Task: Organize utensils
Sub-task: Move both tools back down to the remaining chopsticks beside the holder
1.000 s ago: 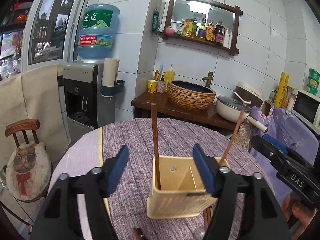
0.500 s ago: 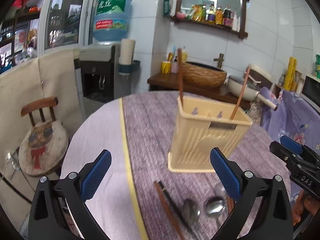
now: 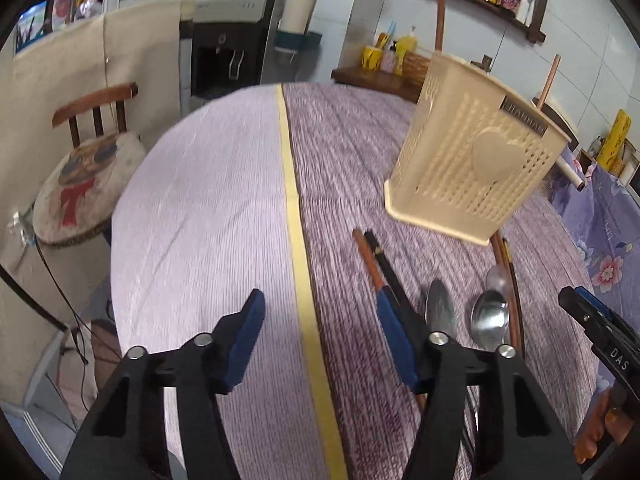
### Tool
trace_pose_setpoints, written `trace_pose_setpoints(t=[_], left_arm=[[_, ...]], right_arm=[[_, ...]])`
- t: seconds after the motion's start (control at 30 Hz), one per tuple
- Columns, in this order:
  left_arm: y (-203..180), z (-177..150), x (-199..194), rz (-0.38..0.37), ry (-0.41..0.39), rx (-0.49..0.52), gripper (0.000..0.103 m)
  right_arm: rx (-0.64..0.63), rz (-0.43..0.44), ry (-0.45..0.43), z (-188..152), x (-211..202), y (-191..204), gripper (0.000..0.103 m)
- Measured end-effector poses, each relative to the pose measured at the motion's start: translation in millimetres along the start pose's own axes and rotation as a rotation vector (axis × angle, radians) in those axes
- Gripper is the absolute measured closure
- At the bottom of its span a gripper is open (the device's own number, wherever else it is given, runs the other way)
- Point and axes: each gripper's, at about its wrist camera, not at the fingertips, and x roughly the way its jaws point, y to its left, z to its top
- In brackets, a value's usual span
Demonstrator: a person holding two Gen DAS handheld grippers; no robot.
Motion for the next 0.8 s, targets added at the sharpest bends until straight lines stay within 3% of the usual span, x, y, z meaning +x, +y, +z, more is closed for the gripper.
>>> trace_pose_setpoints(t=[0.23,0.47,0.8], left_arm=[[-1,-12,6,-0.005,0.036,0.005,0.066],[-10,-11,1,-0.014,0.020,0.024,0.068],[-22,-12,4,-0.012,0.021,0.060,0.068]], right_arm=[[0.053,-0.003,0.065,-10,18,-7,0.063],[0.027,0.003,0.099,-14,30,9,0.066],[-0.002,-0.065,0.124,-13,38,12,0.067]])
